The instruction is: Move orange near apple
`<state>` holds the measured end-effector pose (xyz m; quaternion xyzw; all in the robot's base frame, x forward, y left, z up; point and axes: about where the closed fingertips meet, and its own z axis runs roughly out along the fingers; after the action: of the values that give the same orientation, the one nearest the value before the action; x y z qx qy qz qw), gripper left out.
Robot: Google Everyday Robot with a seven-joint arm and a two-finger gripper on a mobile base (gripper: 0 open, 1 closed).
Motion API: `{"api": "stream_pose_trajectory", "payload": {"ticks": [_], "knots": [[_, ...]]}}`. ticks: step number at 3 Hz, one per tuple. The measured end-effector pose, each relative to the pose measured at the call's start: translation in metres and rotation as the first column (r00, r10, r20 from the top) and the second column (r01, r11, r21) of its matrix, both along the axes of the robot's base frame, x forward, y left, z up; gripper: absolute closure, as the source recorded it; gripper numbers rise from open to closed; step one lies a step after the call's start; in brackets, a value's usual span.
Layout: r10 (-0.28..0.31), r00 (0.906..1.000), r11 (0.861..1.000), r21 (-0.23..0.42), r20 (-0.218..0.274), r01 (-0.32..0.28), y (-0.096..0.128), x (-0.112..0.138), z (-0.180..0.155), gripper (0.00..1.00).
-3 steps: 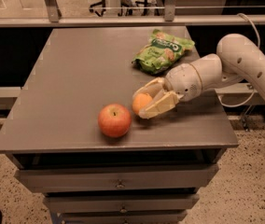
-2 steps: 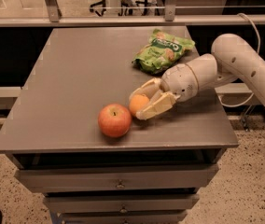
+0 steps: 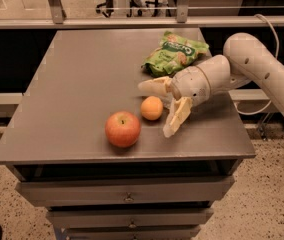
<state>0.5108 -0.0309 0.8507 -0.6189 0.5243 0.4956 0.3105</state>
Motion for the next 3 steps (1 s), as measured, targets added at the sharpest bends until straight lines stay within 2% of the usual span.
{"api": "stream_pose_trajectory", "payload": {"ticks": [3], "knots": [[-0.009, 0.9993, 1.000, -0.024, 0.035, 0.009, -0.009, 0.007, 0.013, 0.00]]}}
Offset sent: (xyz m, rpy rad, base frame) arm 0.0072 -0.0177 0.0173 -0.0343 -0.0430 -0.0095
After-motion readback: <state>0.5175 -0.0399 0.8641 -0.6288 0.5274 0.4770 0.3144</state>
